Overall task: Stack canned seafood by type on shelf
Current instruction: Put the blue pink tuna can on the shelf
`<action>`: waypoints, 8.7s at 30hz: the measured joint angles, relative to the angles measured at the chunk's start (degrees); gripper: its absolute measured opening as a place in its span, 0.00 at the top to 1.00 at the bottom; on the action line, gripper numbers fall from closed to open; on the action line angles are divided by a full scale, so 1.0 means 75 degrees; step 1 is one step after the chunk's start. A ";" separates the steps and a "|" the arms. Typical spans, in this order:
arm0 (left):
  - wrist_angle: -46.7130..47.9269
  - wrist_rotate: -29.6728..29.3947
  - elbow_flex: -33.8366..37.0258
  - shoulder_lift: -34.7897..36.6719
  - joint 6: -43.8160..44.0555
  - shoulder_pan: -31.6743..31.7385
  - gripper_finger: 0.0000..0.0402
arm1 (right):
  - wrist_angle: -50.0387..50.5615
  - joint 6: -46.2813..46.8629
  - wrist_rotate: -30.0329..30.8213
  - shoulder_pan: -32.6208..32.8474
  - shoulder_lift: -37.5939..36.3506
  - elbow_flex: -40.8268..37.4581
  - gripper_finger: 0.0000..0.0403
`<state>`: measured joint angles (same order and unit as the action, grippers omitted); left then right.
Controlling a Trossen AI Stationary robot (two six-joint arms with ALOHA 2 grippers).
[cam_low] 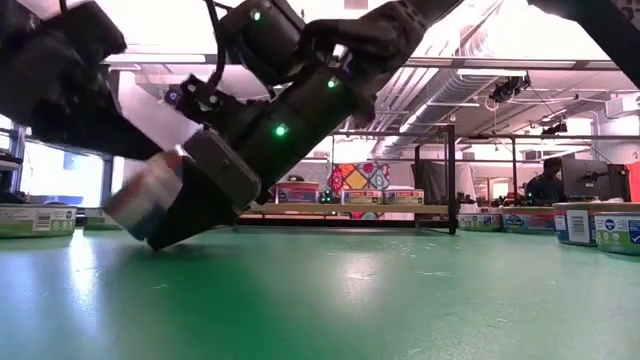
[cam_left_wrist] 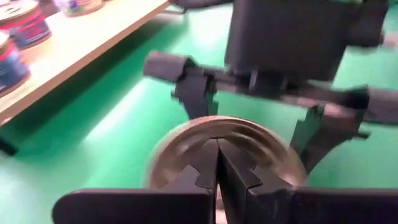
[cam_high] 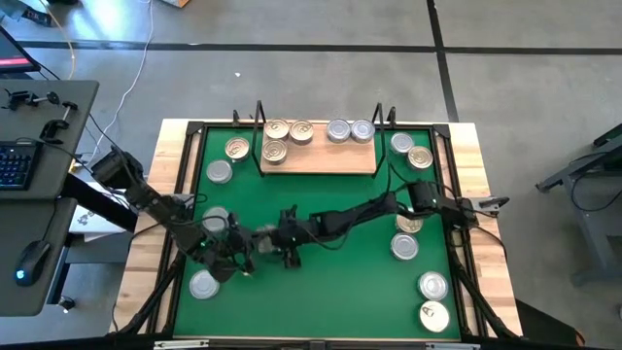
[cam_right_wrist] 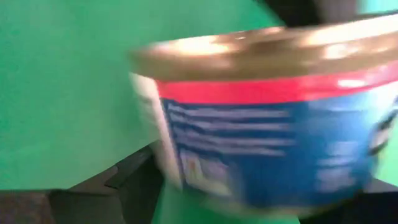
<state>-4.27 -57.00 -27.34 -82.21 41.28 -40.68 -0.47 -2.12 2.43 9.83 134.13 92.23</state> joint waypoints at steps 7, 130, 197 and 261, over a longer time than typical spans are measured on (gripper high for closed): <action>0.0218 -0.0060 -0.0354 0.0009 0.0000 -0.0303 1.00 | 0.0326 0.0319 0.0025 0.0446 -0.0229 0.0006 0.28; 0.4442 0.0042 -0.1199 -0.0037 0.3620 -0.1121 1.00 | 0.3727 -0.2614 -0.2142 -0.0683 0.0765 0.3319 0.30; 0.4354 0.0106 -0.1080 -0.0187 0.4546 -0.1622 1.00 | -0.3218 -0.0644 -0.1076 -0.0419 -0.2419 -0.3167 0.27; 0.5199 0.0170 -0.1083 -0.0087 0.4806 -0.1578 1.00 | 0.0835 -0.4479 0.5775 -0.0001 -0.2825 -0.1749 0.54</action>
<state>34.72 -55.73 -35.46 -82.87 77.32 -52.51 5.79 -35.71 45.74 9.83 112.94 79.11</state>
